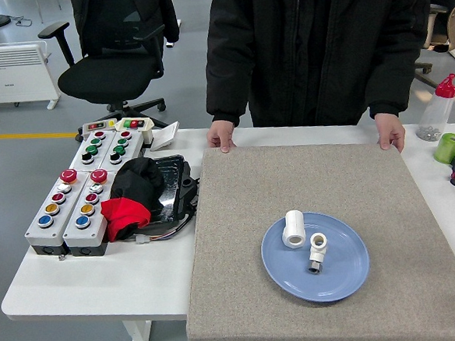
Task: Pick pipe place plate twice
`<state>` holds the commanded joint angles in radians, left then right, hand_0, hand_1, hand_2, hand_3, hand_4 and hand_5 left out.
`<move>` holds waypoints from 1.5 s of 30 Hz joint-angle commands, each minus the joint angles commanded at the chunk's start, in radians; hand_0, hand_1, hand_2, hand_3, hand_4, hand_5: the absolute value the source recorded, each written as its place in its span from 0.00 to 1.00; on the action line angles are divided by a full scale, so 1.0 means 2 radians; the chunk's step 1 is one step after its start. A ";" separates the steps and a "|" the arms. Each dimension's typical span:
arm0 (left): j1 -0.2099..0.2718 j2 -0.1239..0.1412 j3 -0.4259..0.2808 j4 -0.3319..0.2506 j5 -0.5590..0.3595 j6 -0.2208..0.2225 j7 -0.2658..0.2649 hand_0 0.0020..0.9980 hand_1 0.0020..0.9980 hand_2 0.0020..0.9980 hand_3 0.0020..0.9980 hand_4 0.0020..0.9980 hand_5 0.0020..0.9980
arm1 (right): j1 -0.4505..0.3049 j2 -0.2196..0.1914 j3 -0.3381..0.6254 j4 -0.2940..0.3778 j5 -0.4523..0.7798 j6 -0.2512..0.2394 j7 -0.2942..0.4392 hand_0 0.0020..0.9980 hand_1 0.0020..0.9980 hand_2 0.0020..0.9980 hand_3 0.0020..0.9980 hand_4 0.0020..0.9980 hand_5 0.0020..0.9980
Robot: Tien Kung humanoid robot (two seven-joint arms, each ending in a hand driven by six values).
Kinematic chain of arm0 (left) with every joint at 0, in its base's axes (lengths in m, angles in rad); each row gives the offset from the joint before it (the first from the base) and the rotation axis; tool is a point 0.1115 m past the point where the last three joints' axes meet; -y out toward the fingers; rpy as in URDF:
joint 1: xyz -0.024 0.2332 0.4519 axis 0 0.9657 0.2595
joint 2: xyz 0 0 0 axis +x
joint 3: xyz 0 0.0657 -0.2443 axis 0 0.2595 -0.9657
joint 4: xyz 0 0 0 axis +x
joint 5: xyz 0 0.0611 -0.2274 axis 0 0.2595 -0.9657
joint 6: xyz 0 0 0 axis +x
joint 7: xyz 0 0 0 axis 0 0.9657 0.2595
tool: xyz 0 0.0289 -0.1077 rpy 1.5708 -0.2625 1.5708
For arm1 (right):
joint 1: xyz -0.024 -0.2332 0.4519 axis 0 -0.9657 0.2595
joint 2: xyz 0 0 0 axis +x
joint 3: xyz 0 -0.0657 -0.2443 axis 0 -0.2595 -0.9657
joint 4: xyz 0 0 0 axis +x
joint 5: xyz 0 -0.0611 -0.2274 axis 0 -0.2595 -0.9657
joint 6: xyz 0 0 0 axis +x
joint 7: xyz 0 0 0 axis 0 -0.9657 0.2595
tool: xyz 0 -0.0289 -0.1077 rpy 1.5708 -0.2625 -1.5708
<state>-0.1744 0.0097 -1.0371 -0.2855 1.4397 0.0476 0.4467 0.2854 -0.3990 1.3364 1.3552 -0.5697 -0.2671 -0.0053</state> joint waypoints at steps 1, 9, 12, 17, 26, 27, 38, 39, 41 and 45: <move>0.000 0.000 0.000 0.000 0.000 0.000 0.000 0.68 0.69 0.72 0.65 0.51 1.00 | 0.000 0.000 0.001 0.000 0.000 0.000 0.001 0.88 0.84 0.91 0.85 0.71 0.56; 0.001 0.000 -0.002 0.000 0.003 0.000 0.000 0.68 0.68 0.72 0.65 0.51 1.00 | 0.000 0.002 0.002 -0.001 0.004 0.000 0.003 0.88 0.84 0.91 0.85 0.71 0.56; 0.000 0.000 -0.004 0.001 0.005 0.000 0.000 0.68 0.69 0.72 0.65 0.51 1.00 | 0.001 0.003 0.003 -0.002 0.004 0.000 0.004 0.88 0.84 0.91 0.85 0.71 0.56; 0.000 0.000 -0.006 0.001 0.009 0.000 -0.001 0.68 0.68 0.72 0.65 0.51 1.00 | 0.001 0.003 0.005 -0.002 0.005 -0.001 0.004 0.88 0.84 0.90 0.85 0.71 0.56; 0.000 0.000 -0.009 0.001 0.013 -0.001 -0.001 0.68 0.68 0.71 0.65 0.51 1.00 | 0.001 0.005 0.006 -0.003 0.007 -0.001 0.006 0.88 0.84 0.90 0.85 0.71 0.56; 0.000 0.000 -0.009 0.001 0.013 -0.001 -0.001 0.68 0.68 0.71 0.65 0.51 1.00 | 0.001 0.006 0.006 -0.003 0.008 -0.001 0.006 0.88 0.84 0.90 0.85 0.71 0.56; 0.000 0.001 -0.011 0.002 0.015 0.001 -0.002 0.68 0.68 0.72 0.65 0.51 1.00 | 0.001 0.008 0.008 0.001 0.014 0.001 0.010 0.88 0.84 0.90 0.85 0.71 0.56; -0.001 0.001 -0.011 0.002 0.015 0.001 -0.002 0.68 0.68 0.72 0.65 0.51 1.00 | 0.002 0.008 0.009 0.001 0.015 0.001 0.010 0.88 0.84 0.90 0.85 0.71 0.56; -0.001 0.001 -0.011 0.002 0.015 0.001 -0.002 0.68 0.68 0.72 0.65 0.51 1.00 | 0.002 0.008 0.009 0.002 0.016 0.001 0.010 0.88 0.84 0.90 0.85 0.71 0.56; -0.001 0.001 -0.009 0.002 0.012 0.001 -0.003 0.68 0.68 0.72 0.65 0.51 1.00 | 0.002 0.009 0.009 0.002 0.018 0.002 0.011 0.88 0.84 0.90 0.85 0.71 0.56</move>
<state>-0.1767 0.0118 -1.0553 -0.2815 1.4640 0.0498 0.4401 0.2885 -0.3816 1.3536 1.3600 -0.5334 -0.2631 0.0169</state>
